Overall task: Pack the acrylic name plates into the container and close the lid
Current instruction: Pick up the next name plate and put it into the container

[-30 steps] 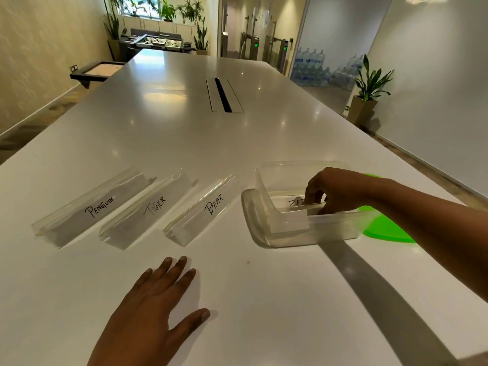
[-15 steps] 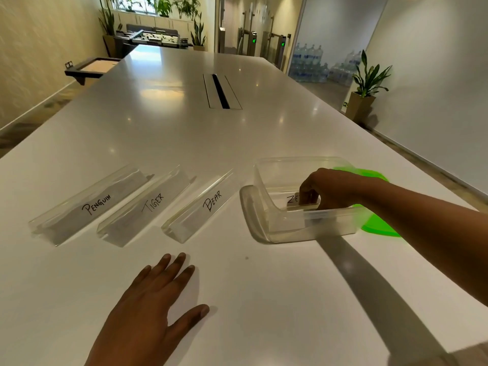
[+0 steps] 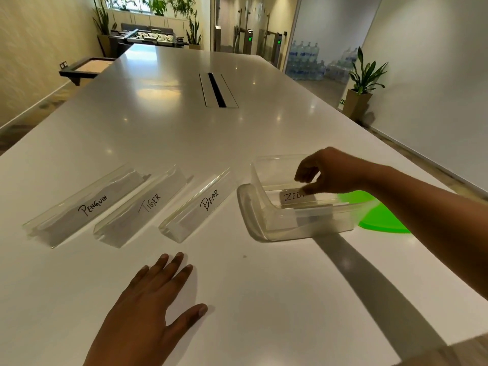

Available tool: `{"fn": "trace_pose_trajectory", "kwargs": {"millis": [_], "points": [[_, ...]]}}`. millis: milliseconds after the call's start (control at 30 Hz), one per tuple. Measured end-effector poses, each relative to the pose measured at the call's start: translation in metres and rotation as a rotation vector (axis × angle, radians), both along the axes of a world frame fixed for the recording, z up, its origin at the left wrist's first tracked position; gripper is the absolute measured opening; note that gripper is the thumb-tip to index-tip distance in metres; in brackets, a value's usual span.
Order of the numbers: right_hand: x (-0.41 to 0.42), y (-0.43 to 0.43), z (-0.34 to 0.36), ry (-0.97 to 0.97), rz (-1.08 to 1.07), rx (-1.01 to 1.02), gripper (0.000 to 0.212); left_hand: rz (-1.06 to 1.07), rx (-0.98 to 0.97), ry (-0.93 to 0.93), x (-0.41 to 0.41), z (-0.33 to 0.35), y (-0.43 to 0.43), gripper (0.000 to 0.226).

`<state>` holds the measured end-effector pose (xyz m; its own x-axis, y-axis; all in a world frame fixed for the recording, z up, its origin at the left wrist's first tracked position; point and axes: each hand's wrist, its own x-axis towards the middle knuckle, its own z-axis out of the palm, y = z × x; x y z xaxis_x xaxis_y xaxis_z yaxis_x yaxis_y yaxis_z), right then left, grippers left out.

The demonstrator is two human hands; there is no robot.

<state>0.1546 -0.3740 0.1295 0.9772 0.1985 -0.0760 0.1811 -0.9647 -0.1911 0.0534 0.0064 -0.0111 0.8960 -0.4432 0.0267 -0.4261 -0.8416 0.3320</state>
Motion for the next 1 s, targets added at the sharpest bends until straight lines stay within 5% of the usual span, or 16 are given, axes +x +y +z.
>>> {"fn": "trace_pose_trajectory", "kwargs": {"millis": [300, 667, 1000], "points": [[-0.091, 0.102, -0.006, -0.579, 0.129, 0.612, 0.016, 0.05, -0.054, -0.035, -0.008, -0.001, 0.0, 0.09], [-0.114, 0.149, -0.125, -0.232, -0.004, 0.317, 0.068, 0.071, -0.047, -0.001, -0.013, 0.006, -0.002, 0.087], [-0.113, 0.149, -0.136, -0.209, -0.019, 0.227, 0.073, 0.048, -0.033, -0.062, -0.014, 0.004, -0.001, 0.084]]}}
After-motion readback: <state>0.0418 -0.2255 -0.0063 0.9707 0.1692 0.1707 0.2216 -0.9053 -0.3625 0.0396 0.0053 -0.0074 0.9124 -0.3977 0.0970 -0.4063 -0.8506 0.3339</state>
